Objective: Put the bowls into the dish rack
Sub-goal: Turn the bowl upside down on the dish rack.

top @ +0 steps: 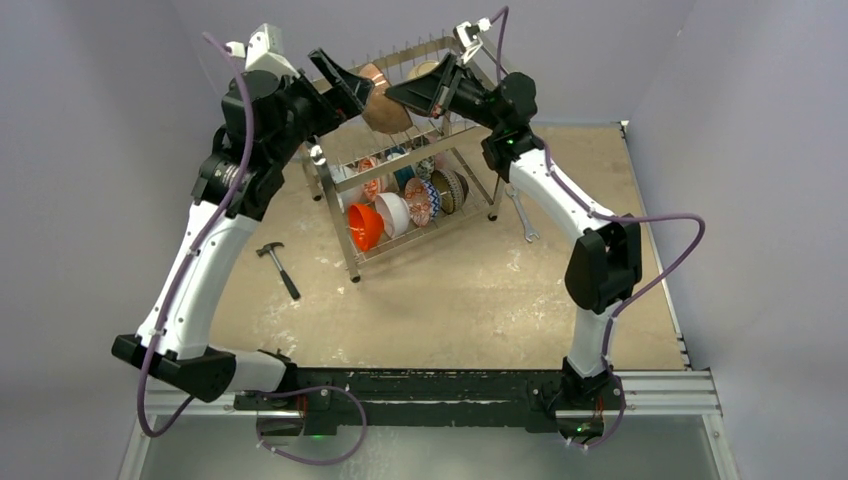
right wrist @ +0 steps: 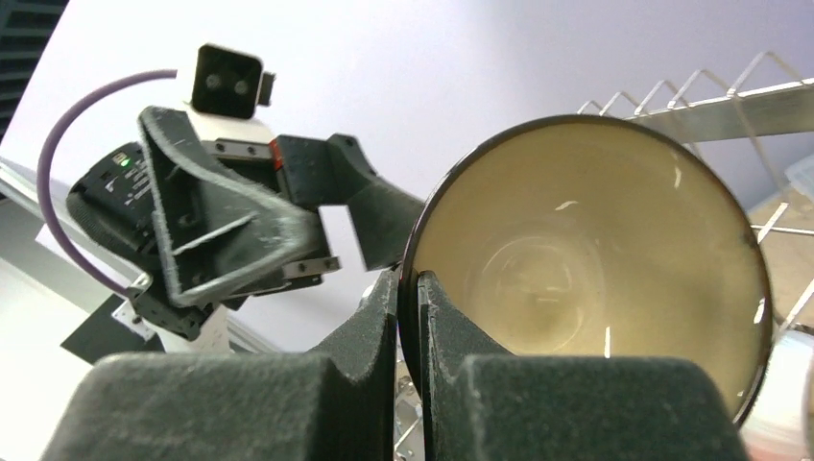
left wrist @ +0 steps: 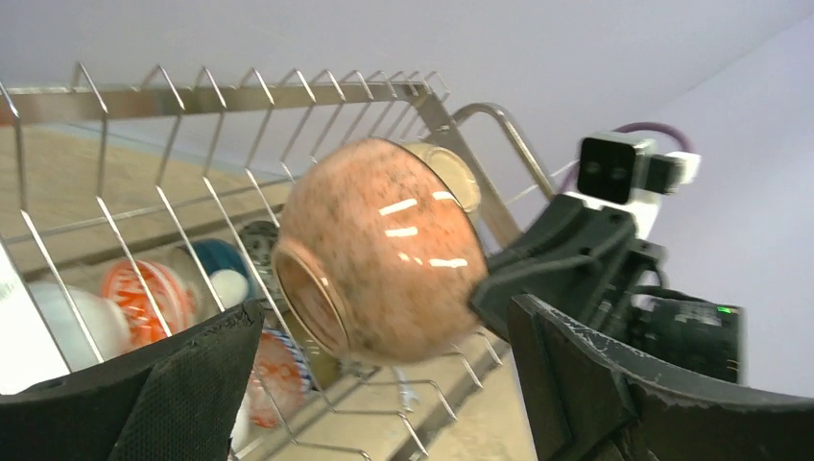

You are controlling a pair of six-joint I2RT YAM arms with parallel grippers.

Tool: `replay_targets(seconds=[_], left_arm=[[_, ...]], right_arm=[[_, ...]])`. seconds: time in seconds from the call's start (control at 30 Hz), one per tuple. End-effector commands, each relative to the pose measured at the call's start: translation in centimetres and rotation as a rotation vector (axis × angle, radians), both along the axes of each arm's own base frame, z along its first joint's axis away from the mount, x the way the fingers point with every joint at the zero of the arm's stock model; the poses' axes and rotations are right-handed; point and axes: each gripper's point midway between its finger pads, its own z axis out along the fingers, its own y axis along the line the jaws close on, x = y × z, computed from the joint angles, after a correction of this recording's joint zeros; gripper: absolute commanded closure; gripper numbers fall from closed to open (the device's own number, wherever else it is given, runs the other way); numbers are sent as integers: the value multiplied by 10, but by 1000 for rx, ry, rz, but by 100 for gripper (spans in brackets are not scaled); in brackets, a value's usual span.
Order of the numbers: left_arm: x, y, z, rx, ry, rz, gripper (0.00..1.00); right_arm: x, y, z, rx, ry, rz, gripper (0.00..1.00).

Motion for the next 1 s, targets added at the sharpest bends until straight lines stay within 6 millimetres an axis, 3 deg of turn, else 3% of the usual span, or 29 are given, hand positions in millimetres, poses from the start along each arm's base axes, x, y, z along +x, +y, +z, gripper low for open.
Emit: replay_targets(seconds=[0.0, 0.13, 0.3, 0.43, 0.63, 0.97], left_arm=[[-12, -22, -45, -169, 203, -62, 2], [-7, -40, -51, -231, 212, -131, 1], [-1, -36, -39, -197, 138, -120, 1], [-4, -21, -19, -65, -11, -103, 2], [-13, 9, -6, 157, -162, -32, 1], [-31, 44, 34, 272, -284, 89, 1]], right_arm=[[38, -10, -66, -123, 203, -45, 100], [35, -12, -67, -111, 218, -25, 100], [34, -11, -54, -88, 187, -19, 100], [23, -8, -40, -75, 157, 12, 100], [3, 10, -20, -95, 100, 45, 100], [-14, 32, 3, -146, 12, 36, 100]])
